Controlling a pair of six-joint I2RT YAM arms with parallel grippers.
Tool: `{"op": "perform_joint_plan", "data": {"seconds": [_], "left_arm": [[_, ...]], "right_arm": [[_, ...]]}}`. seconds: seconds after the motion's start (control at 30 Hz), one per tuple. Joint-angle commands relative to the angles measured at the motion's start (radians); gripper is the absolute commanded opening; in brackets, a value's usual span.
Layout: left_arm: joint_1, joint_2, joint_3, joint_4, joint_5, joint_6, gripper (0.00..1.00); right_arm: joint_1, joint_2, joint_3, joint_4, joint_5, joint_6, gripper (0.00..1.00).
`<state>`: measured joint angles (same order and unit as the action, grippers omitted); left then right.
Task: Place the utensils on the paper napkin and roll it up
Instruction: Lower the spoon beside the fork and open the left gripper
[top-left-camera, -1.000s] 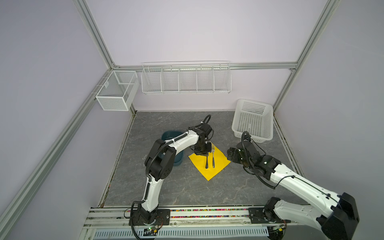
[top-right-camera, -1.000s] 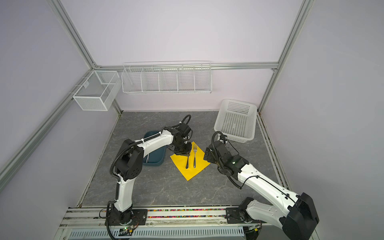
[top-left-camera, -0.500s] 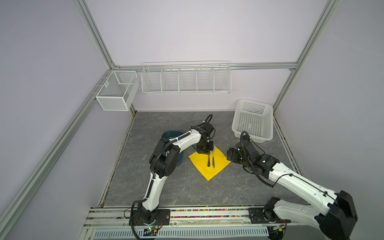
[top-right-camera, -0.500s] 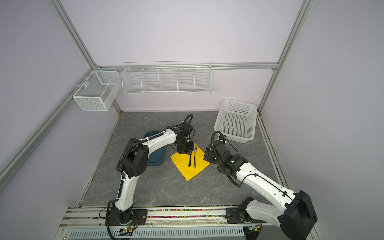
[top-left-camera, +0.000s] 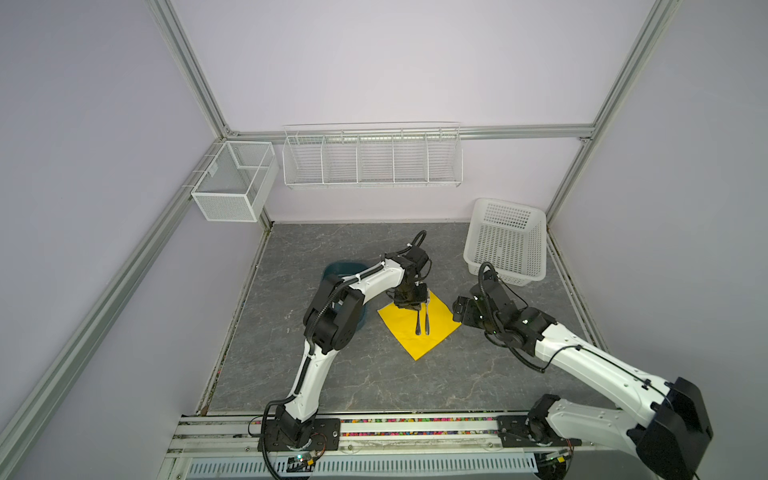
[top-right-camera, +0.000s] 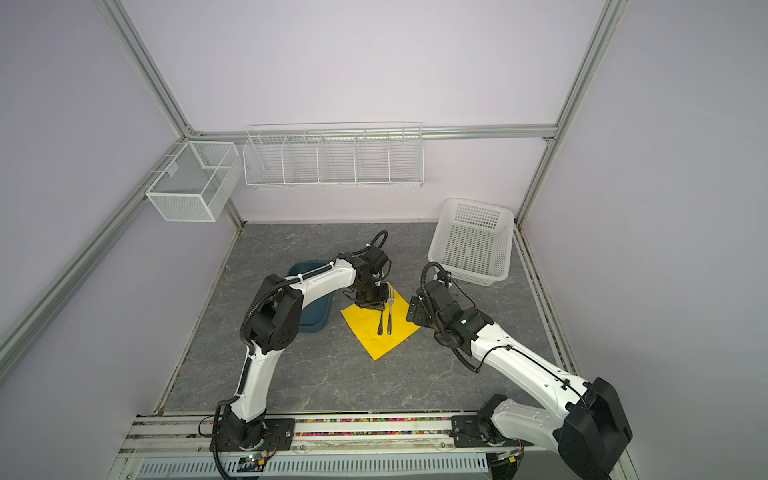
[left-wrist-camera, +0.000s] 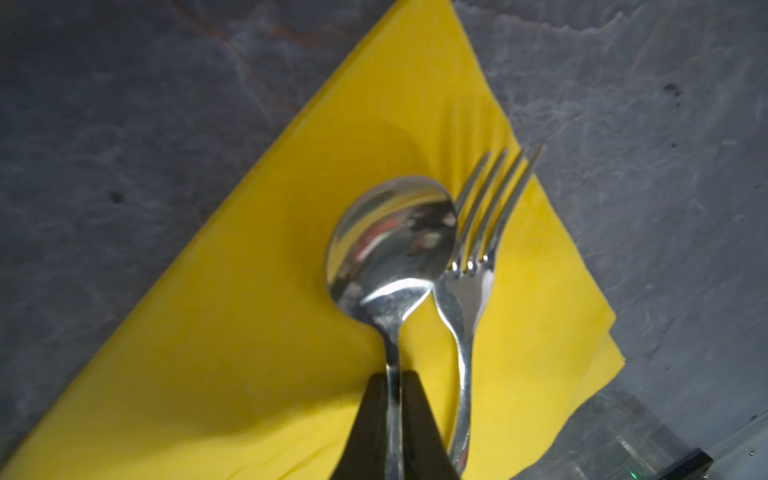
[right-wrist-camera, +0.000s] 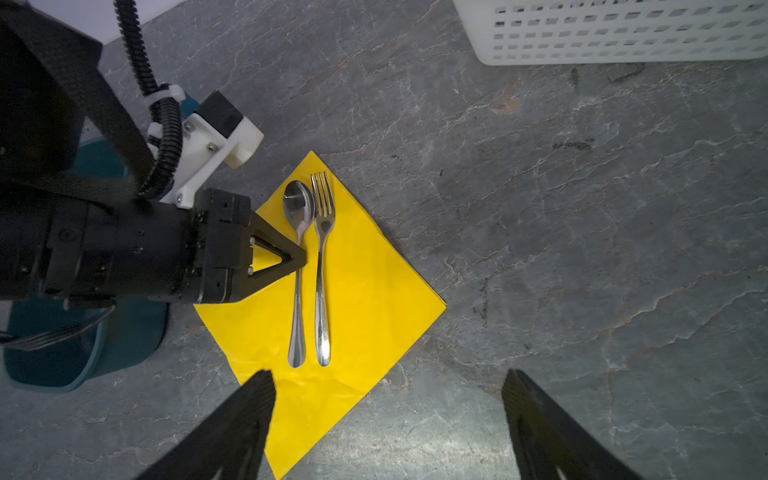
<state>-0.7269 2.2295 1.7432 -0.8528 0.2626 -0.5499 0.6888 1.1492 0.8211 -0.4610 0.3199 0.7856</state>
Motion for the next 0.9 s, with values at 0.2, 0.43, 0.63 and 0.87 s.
{"op": "perform_joint_plan", "data": {"seconds": [0.2, 0.43, 0.63, 0.87], "left_arm": [[-0.006, 0.004, 0.033, 0.004, 0.006, -0.012, 0.11], [-0.006, -0.013, 0.027, 0.026, 0.006, -0.016, 0.11], [-0.006, -0.01, 0.026, 0.03, 0.006, -0.016, 0.12], [-0.006, -0.026, 0.019, 0.031, 0.006, -0.015, 0.16]], "right_arm": [[-0.008, 0.011, 0.013, -0.021, -0.005, 0.0, 0.89], [-0.008, 0.006, 0.015, -0.024, -0.007, 0.001, 0.89], [-0.008, 0.006, 0.012, -0.027, -0.007, 0.003, 0.89], [-0.009, 0.006, 0.013, -0.026, -0.008, 0.001, 0.89]]}}
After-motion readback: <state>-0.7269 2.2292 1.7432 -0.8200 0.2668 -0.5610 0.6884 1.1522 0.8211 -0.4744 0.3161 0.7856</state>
